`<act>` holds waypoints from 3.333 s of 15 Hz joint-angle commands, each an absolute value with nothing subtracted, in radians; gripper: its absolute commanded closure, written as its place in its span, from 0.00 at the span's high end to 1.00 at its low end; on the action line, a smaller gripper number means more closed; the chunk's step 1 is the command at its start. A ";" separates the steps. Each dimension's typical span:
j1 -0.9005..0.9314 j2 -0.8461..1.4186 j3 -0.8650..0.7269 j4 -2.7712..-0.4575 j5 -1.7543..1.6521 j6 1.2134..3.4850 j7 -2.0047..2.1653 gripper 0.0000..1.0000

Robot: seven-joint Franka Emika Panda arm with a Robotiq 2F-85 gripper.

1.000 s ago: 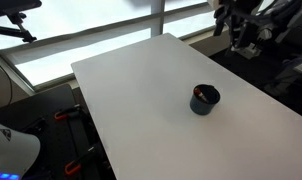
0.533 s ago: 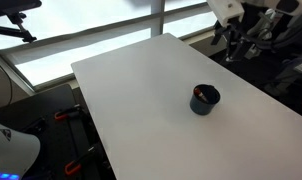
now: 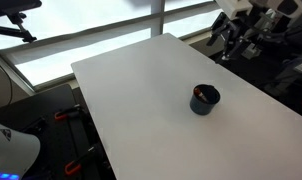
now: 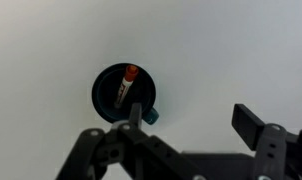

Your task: Remove the marker from the cup and put it on the table

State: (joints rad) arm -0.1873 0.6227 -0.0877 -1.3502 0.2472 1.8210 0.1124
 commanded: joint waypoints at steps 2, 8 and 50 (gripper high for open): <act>-0.184 0.682 -0.080 -1.232 0.242 1.714 0.156 0.92; -0.162 0.729 -0.079 -1.141 0.222 1.601 0.169 1.00; -0.231 0.920 -0.079 -1.170 0.250 1.755 0.168 0.68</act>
State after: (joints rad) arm -0.2204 0.9180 -0.0872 -1.1654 0.2351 1.7480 0.1468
